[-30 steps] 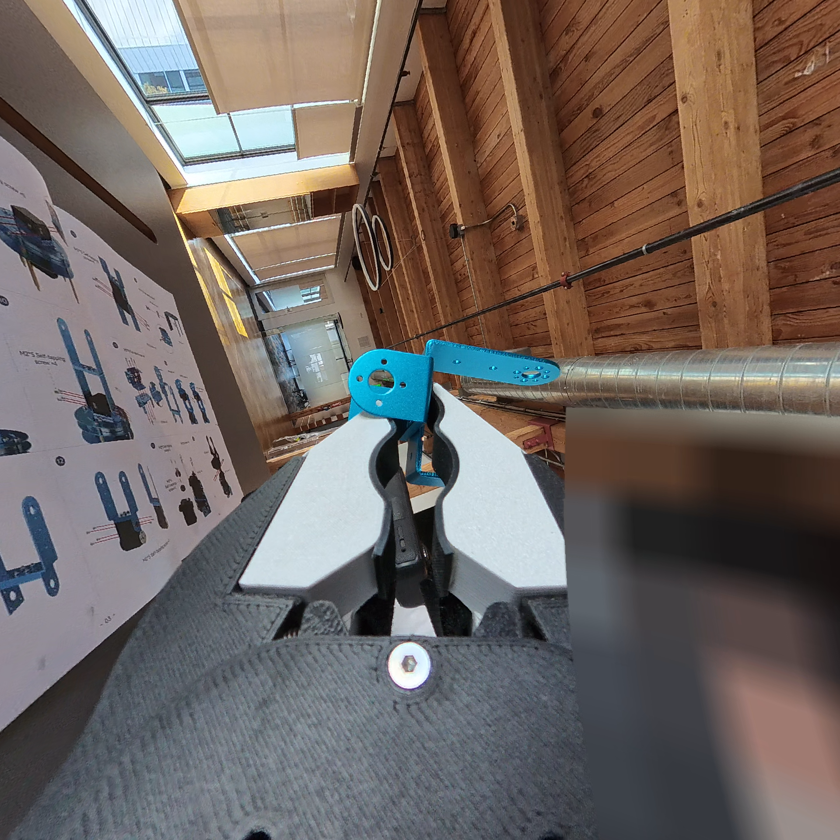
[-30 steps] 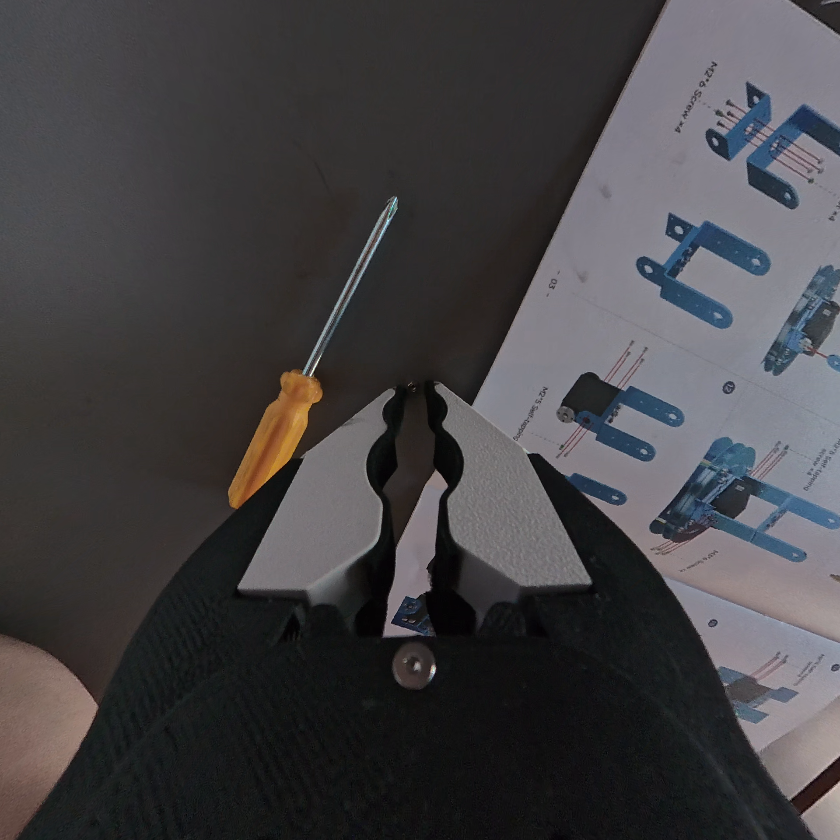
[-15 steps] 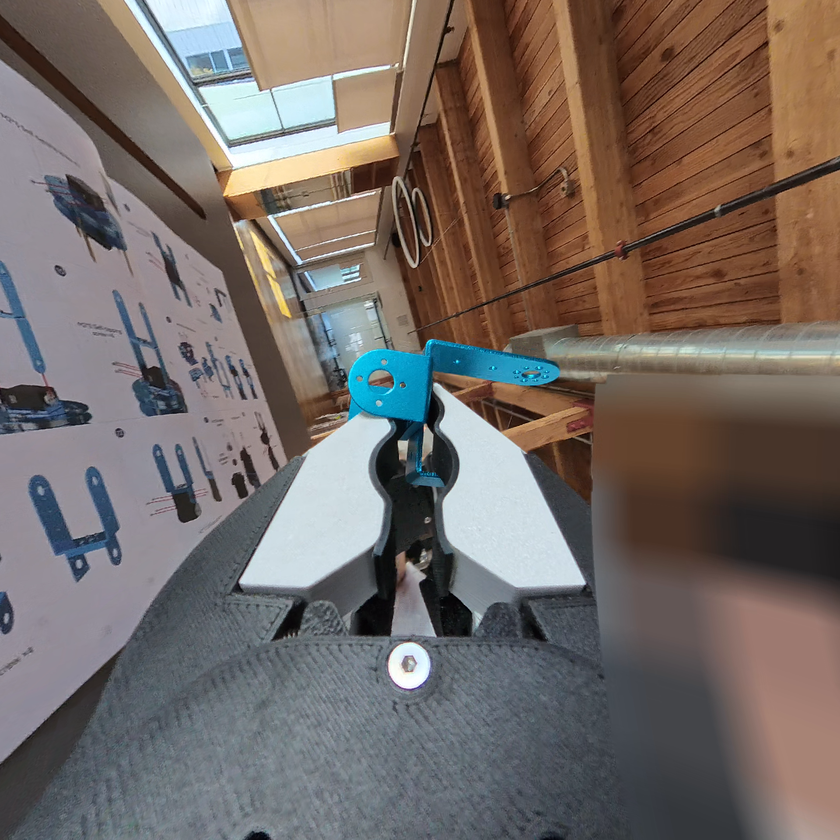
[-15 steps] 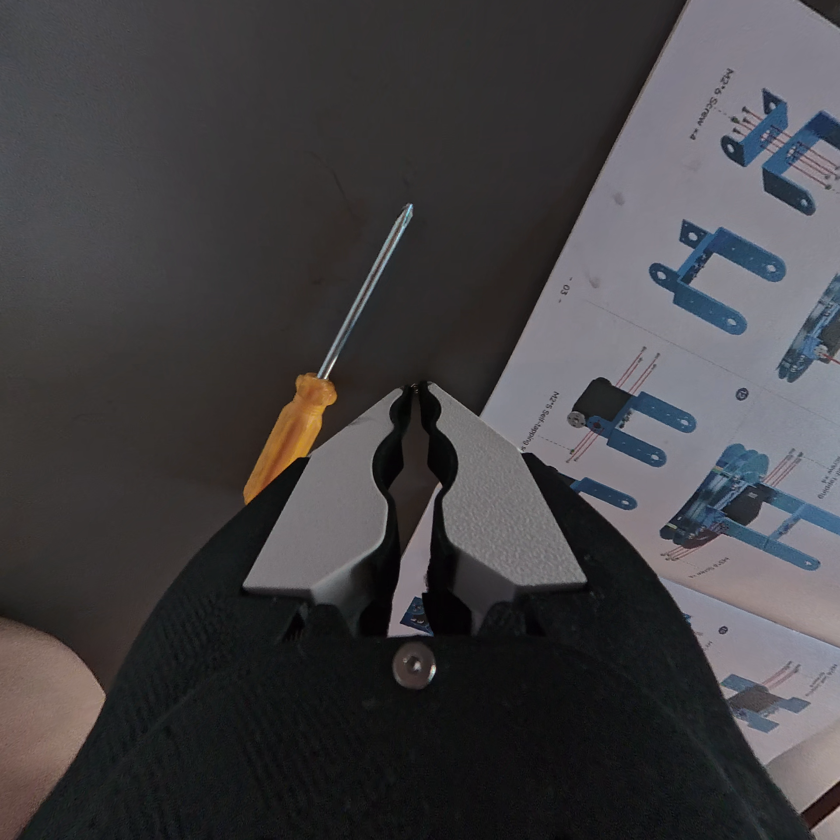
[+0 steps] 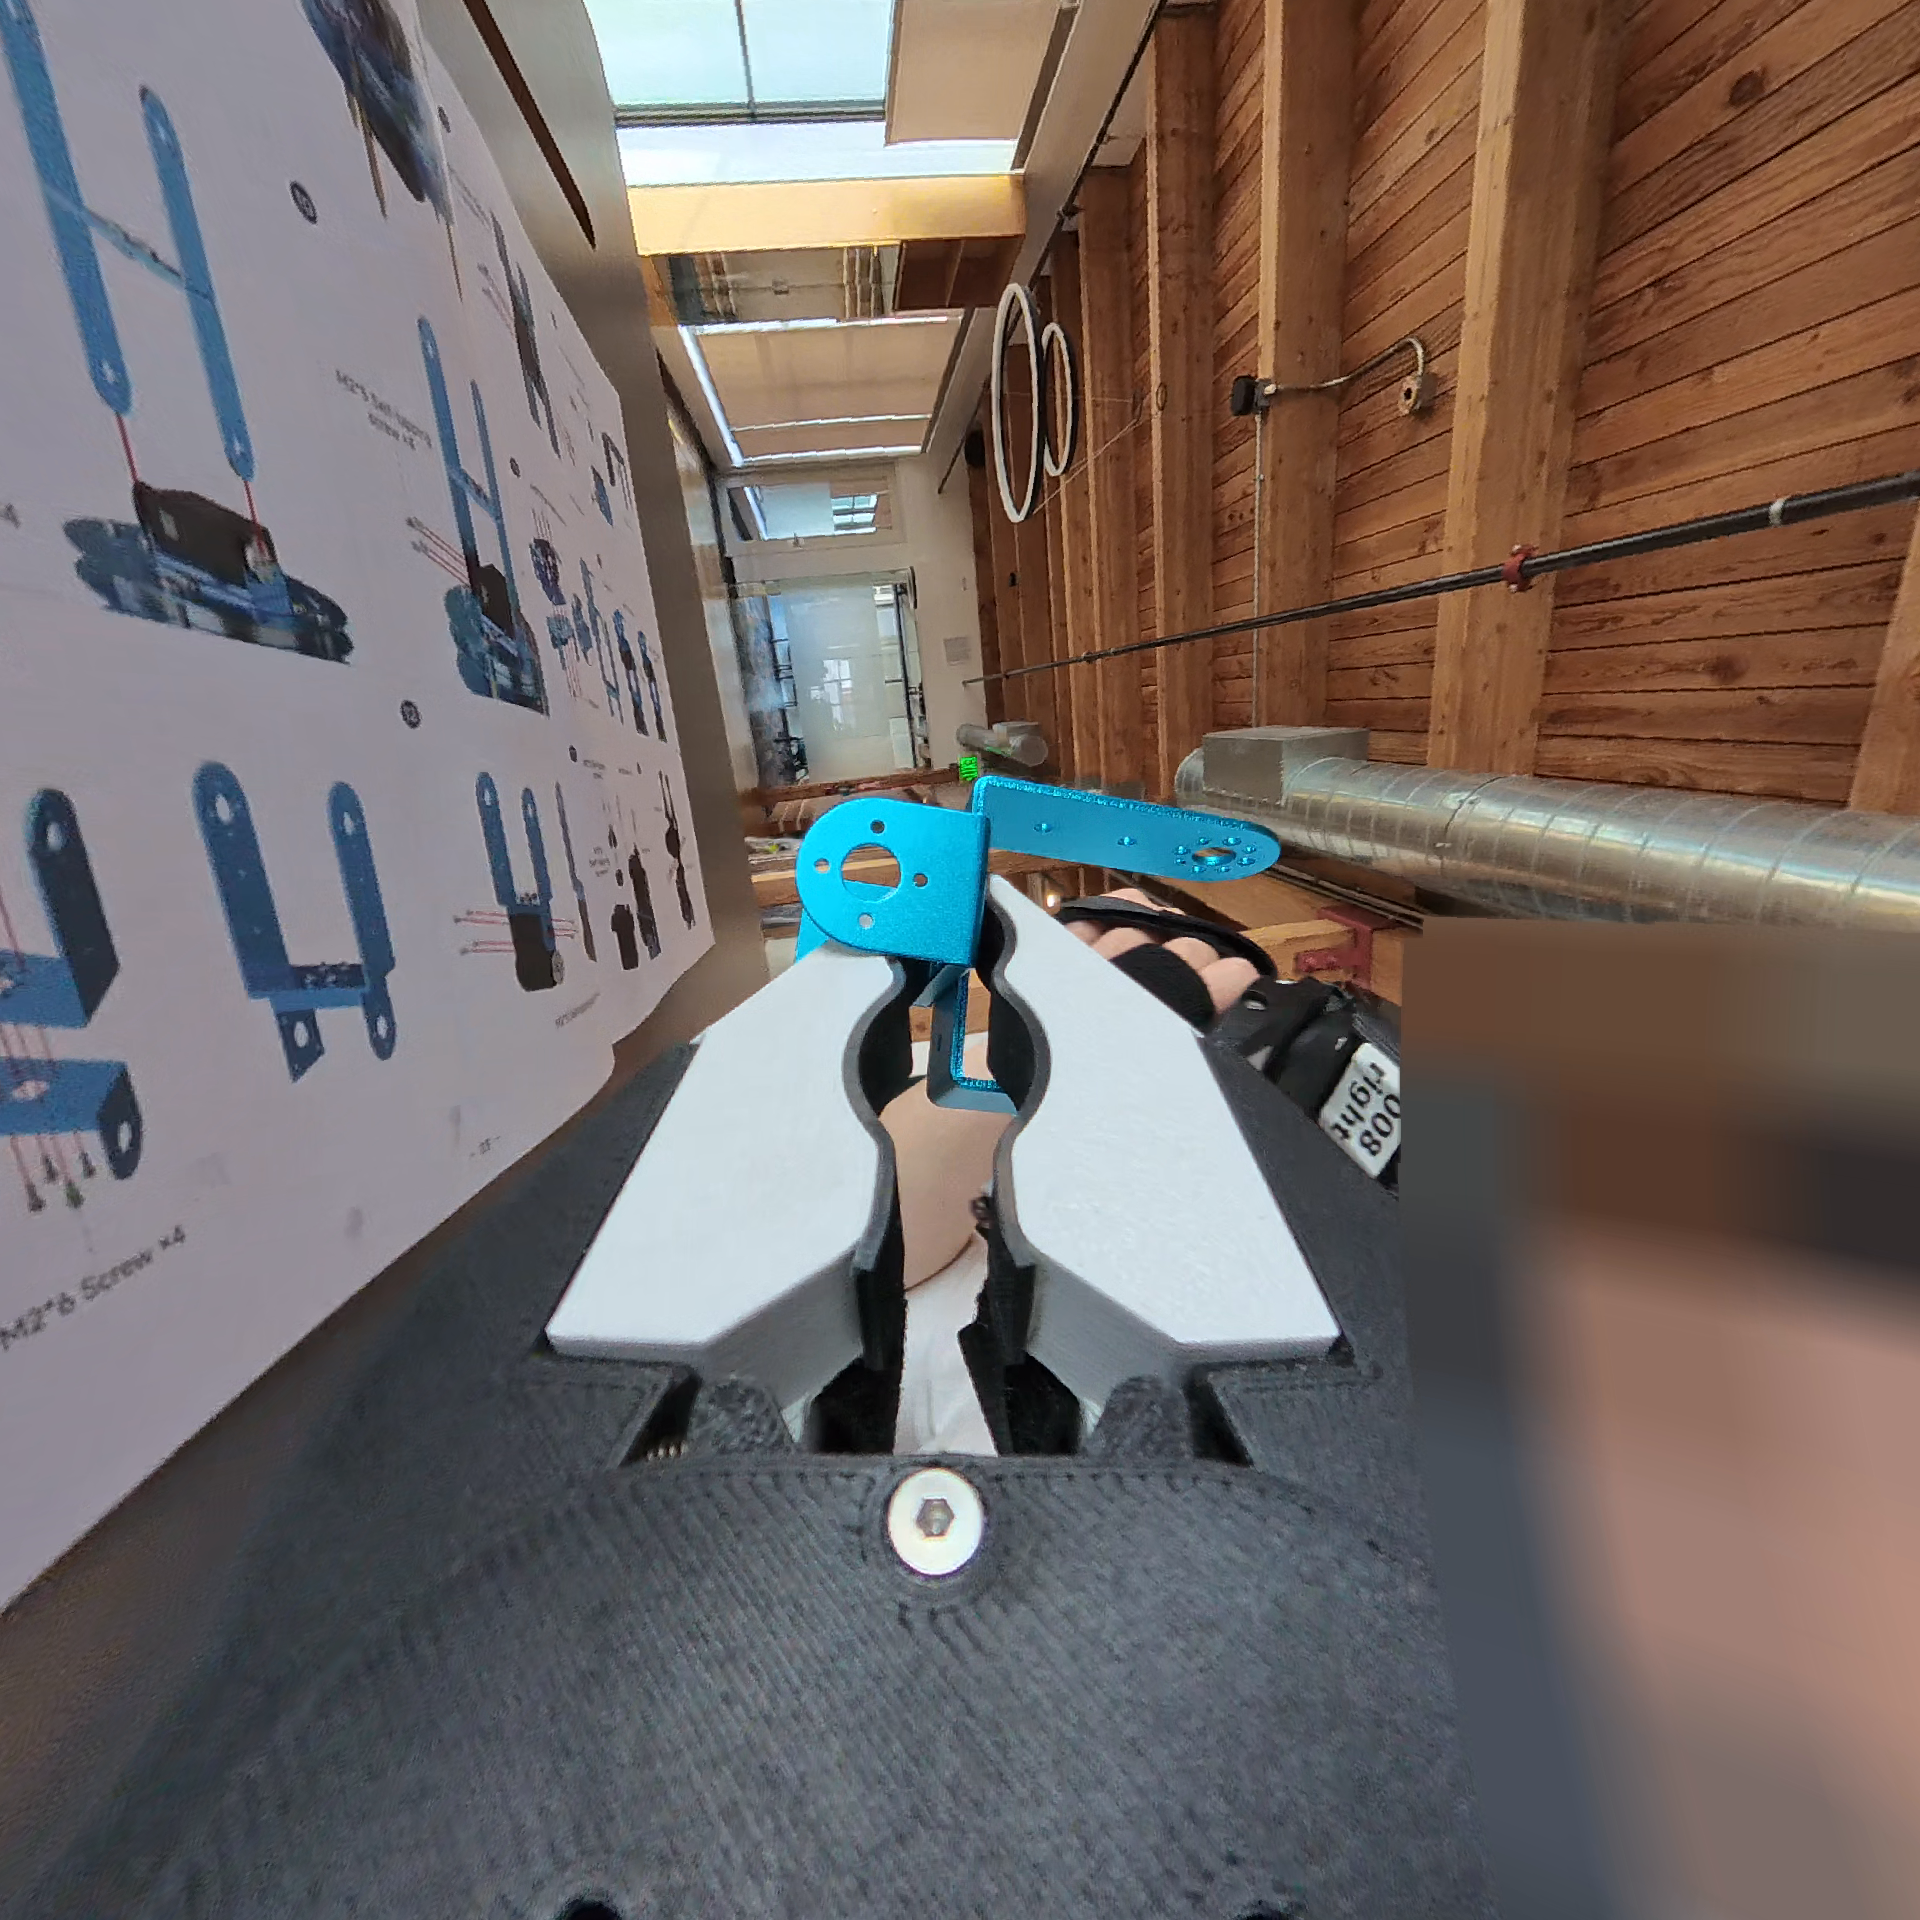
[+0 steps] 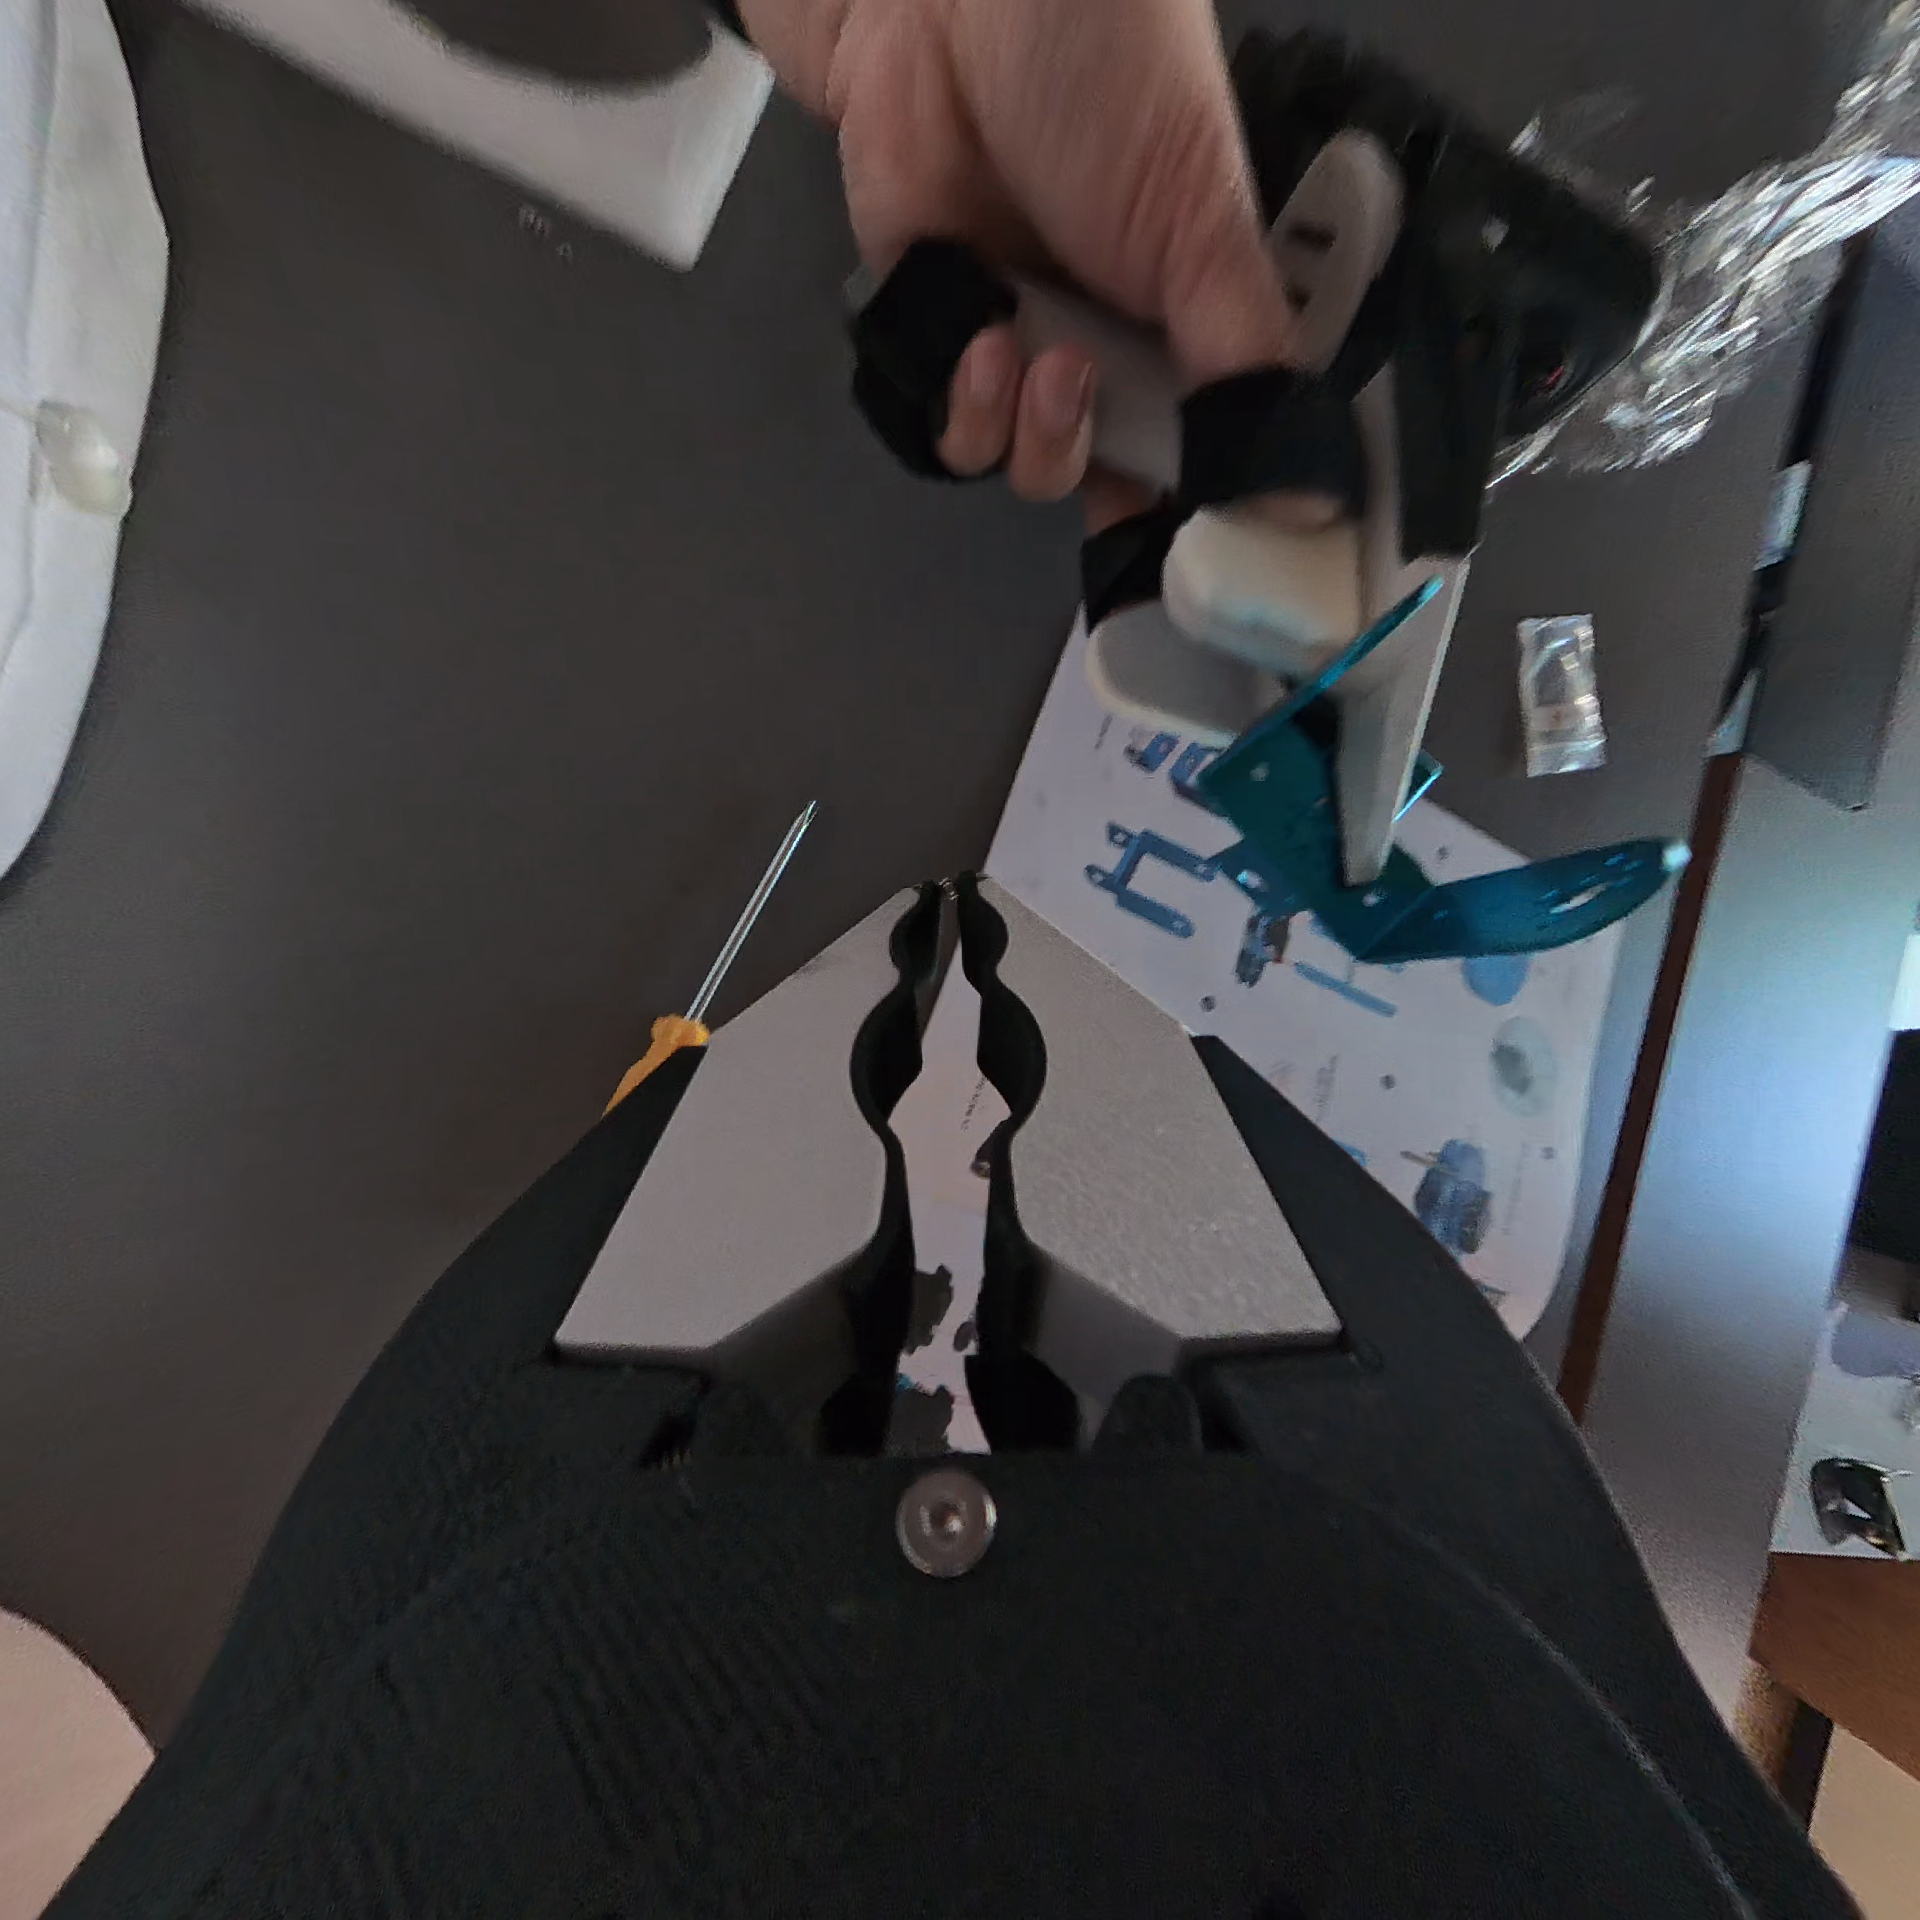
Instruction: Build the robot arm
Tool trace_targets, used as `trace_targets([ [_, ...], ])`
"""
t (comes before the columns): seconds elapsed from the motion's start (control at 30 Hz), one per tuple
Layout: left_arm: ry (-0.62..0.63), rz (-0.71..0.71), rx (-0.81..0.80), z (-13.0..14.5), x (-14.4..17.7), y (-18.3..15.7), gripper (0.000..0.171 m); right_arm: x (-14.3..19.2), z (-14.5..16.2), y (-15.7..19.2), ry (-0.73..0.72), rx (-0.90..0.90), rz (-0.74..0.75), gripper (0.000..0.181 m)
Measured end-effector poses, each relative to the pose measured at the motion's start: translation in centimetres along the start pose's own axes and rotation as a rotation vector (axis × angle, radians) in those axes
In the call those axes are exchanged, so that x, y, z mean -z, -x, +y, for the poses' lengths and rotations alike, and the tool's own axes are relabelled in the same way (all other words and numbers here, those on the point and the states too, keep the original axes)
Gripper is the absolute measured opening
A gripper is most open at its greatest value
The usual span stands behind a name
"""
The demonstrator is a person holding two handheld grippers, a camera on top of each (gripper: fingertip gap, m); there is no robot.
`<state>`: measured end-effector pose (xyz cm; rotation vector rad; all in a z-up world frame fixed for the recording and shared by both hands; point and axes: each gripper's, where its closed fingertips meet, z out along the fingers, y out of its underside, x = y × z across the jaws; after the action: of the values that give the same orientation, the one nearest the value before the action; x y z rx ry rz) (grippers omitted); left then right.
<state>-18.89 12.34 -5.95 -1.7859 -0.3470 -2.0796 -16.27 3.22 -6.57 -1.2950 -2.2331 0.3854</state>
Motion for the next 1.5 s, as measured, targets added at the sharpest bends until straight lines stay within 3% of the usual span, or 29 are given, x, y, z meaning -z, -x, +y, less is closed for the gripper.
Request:
trace_targets([
  [0.23,0.047,-0.026,-0.073,0.4,-1.1,-0.9,0.006,1.6,-0.2,-2.5,0.003,-0.038,0.129,0.002],
  [0.43,0.033,-0.017,0.012,2.0,-0.3,-0.4,0.006,2.0,-1.0,-4.1,-0.037,-0.068,0.214,0.002],
  [0.63,-0.031,-0.013,0.073,3.2,0.6,0.3,0.006,-0.1,-2.2,-4.7,-0.057,-0.131,0.195,0.002],
  [0.8,-0.105,0.025,0.155,3.4,1.2,0.9,0.006,-2.2,-1.4,-4.6,0.024,-0.172,0.168,0.002],
  [1.5,-0.16,0.047,0.196,2.5,2.1,2.7,0.008,-5.2,-0.3,-4.8,0.04,-0.261,0.133,0.002],
])
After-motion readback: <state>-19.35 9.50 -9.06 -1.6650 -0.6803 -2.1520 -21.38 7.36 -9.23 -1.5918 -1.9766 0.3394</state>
